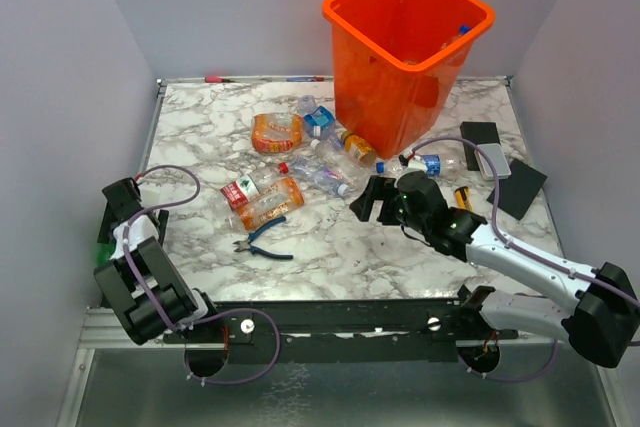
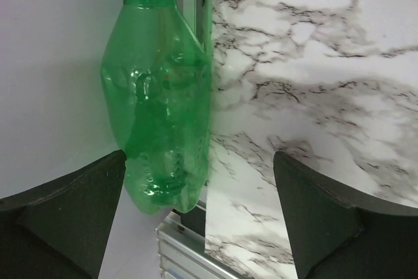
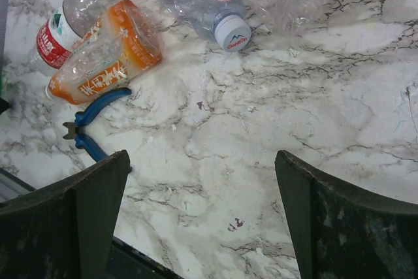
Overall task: Put the plastic bottles in the bin
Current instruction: Pick up the plastic bottle from the corner of the board.
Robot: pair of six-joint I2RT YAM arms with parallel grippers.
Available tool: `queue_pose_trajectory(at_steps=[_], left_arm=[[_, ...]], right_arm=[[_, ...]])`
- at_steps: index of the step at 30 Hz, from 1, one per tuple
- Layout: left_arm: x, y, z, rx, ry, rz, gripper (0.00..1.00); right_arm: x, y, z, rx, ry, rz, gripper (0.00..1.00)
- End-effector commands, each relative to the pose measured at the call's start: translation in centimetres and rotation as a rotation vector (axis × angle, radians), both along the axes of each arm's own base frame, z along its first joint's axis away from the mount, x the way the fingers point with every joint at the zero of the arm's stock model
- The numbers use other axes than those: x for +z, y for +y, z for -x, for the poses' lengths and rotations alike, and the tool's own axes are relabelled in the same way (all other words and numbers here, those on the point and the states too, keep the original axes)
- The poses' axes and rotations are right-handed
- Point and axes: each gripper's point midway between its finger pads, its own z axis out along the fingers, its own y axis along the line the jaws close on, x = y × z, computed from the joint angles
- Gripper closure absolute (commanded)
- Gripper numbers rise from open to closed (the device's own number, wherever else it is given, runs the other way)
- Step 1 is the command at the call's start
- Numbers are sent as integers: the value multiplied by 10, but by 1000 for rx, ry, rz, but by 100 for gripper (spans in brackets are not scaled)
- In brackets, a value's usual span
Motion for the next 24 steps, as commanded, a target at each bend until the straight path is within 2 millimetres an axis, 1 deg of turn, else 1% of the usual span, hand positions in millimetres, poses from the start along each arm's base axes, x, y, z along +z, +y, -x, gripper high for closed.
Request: queue_pose_trajectory(at_steps=[1,4,11,14,17,20,24], left_arm=[[8,20,-15,-2,-50,-49,5],[5,25,-16,0,-42,-54,7],[-6,28,-17,8,-27,-41,21],[-12,28,-18,2,-16,-35,28],[-12,27,-19,-6,-19,-27,37],[-6,24,-22,-20,-52,-27,48],[15,16,-26,-45,-122,-21,60]], right_arm=[[-2,6,1,9,6,-26,3],[-2,6,0,8,6,-26,3],[-5,9,1,15,14,-31,3],[-6,8,1,13,17,-32,3],[-6,7,2,11,16,-33,4],[-5,5,3,6,13,-35,4],[-3,3,5,2,11,-39,4]])
